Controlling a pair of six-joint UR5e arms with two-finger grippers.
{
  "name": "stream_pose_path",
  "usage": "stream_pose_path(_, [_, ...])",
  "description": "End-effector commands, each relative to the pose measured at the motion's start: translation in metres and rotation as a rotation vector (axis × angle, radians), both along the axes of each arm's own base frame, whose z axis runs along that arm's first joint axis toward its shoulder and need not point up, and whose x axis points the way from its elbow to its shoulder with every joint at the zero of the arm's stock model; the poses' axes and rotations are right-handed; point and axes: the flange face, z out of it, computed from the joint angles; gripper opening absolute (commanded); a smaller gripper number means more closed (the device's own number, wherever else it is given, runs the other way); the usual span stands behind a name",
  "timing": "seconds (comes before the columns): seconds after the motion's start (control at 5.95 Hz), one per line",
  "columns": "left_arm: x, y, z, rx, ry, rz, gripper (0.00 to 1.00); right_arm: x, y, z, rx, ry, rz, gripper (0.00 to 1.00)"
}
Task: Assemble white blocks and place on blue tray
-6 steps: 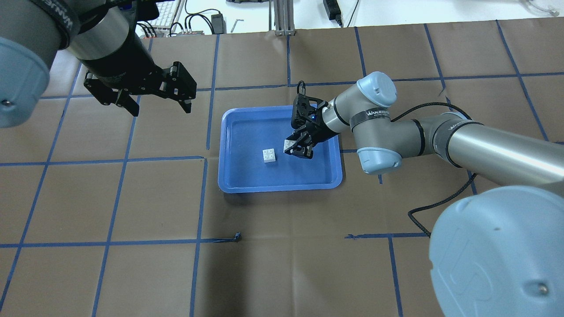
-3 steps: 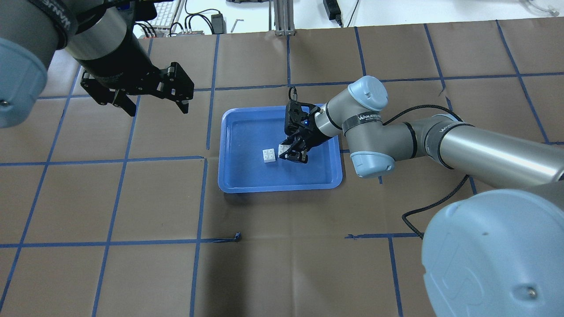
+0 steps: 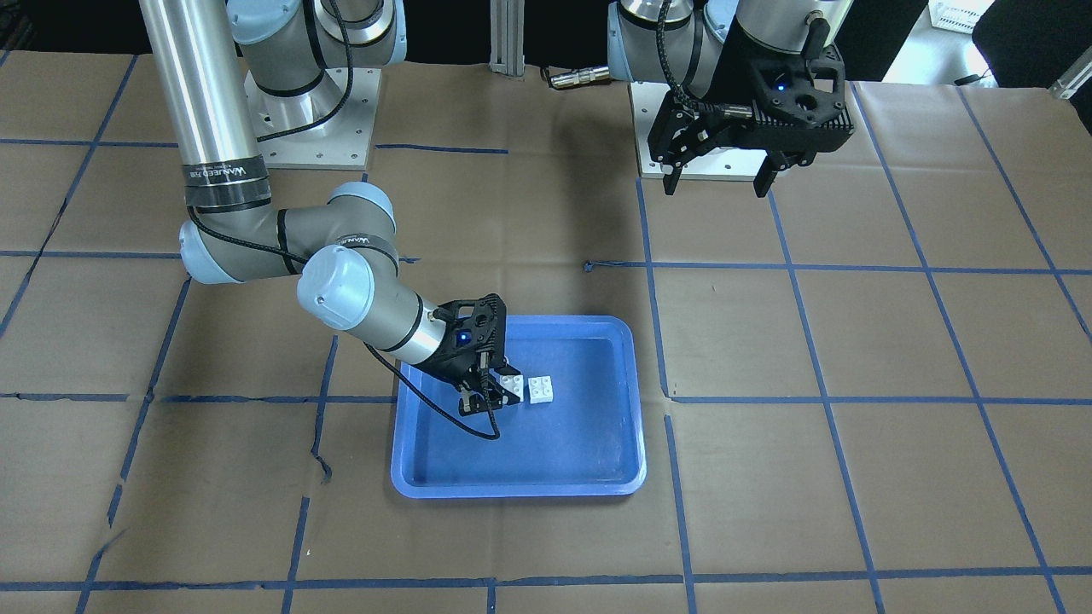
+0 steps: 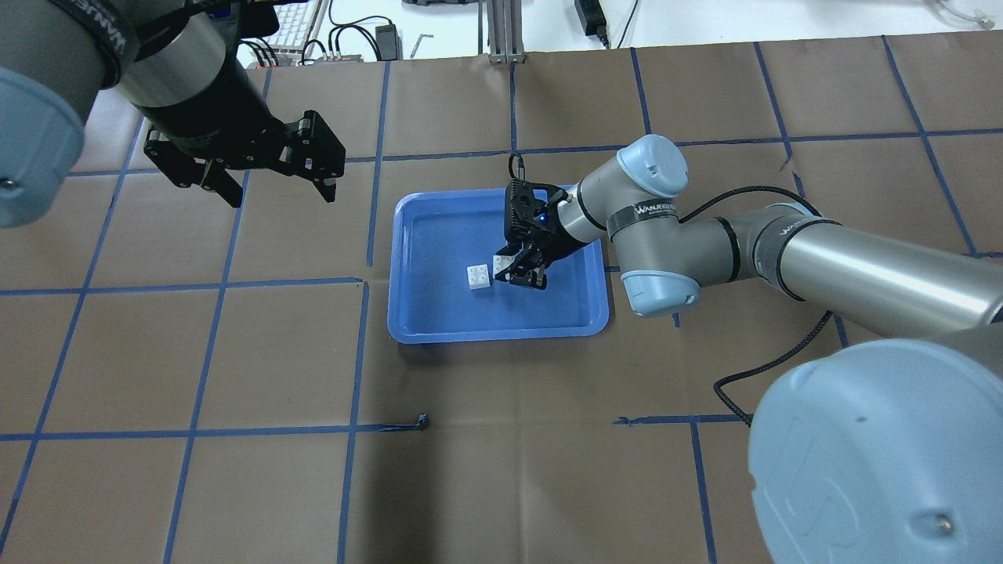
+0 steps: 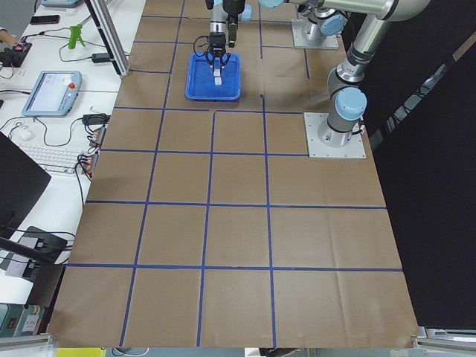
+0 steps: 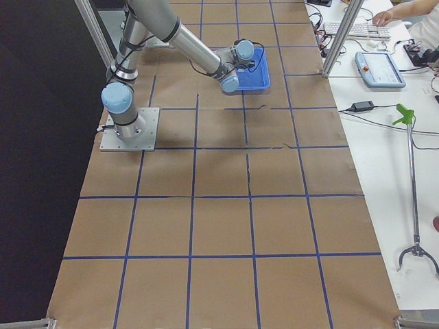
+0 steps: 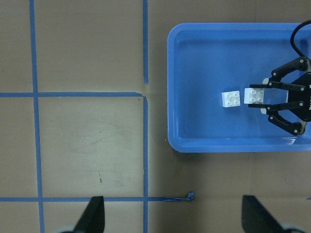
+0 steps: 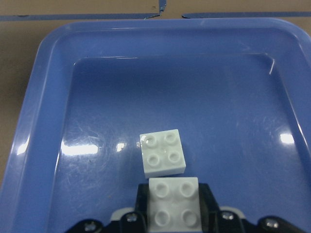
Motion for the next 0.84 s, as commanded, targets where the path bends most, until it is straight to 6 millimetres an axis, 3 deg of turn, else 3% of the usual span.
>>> stream_pose_path(0.0, [0.000,0.003,0.001,-0.003,-0.001,0.000,0.99,0.001,-0.001,-0.005,0.000,0.001,-0.003,0.24])
stream_pose_path(0.67, [0.000,0.006,0.001,-0.006,0.001,0.001,0.99,0.014,0.008,-0.011,0.013,0.006,0.017,0.24])
